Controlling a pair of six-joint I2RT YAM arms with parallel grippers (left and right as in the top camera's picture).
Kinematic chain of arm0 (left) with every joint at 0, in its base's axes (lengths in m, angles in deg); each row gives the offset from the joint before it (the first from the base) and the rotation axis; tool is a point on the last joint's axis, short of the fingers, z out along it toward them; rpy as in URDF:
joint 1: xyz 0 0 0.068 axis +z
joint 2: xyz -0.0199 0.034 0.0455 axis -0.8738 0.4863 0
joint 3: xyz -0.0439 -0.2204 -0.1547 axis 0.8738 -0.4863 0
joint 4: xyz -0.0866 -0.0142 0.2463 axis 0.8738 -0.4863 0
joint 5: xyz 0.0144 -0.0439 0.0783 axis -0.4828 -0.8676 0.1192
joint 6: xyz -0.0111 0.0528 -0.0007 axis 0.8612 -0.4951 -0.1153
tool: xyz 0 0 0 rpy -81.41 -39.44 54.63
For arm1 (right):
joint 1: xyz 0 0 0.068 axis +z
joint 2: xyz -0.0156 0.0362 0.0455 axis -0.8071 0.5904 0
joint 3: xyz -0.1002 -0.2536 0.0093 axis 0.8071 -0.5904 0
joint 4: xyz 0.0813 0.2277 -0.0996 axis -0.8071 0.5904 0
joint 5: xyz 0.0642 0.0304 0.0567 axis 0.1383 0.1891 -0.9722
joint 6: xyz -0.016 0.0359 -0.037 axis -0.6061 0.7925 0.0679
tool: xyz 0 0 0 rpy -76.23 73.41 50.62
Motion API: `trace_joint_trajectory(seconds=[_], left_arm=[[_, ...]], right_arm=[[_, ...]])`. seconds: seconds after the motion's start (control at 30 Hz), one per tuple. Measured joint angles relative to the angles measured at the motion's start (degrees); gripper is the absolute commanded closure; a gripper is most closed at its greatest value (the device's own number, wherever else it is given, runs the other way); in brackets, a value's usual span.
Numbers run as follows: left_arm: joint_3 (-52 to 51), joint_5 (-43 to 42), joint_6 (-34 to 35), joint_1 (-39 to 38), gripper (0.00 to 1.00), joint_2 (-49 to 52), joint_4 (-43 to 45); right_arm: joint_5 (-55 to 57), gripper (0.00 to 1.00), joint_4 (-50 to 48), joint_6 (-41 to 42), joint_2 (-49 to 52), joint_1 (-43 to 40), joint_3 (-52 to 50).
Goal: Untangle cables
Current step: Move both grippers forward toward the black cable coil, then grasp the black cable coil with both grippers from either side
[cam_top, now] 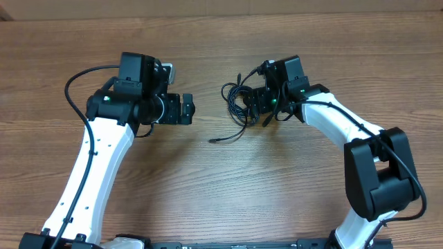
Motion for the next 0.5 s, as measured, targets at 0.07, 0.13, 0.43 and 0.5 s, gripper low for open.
trace_joint_trajectory(seconds=[0.07, 0.13, 0.43, 0.5], left_arm=[[0.0, 0.0, 0.0, -0.3, 0.00, 0.0, 0.0], [0.0, 0.0, 0.0, -0.4, 0.00, 0.0, 0.0], [0.0, 0.2, 0.2, -0.4, 0.00, 0.0, 0.2], [0.0, 0.2, 0.2, -0.4, 0.00, 0.0, 0.3]], right_arm=[[-0.2, 0.33, -0.1, 0.0, 0.9, 0.0, 0.0], [-0.2, 0.38, -0.5, 0.0, 2.3, 0.0, 0.0], [-0.7, 0.96, -2.1, 1.9, 4.1, 0.0, 0.0], [-1.7, 0.96, -1.9, 3.2, 4.1, 0.0, 0.0]])
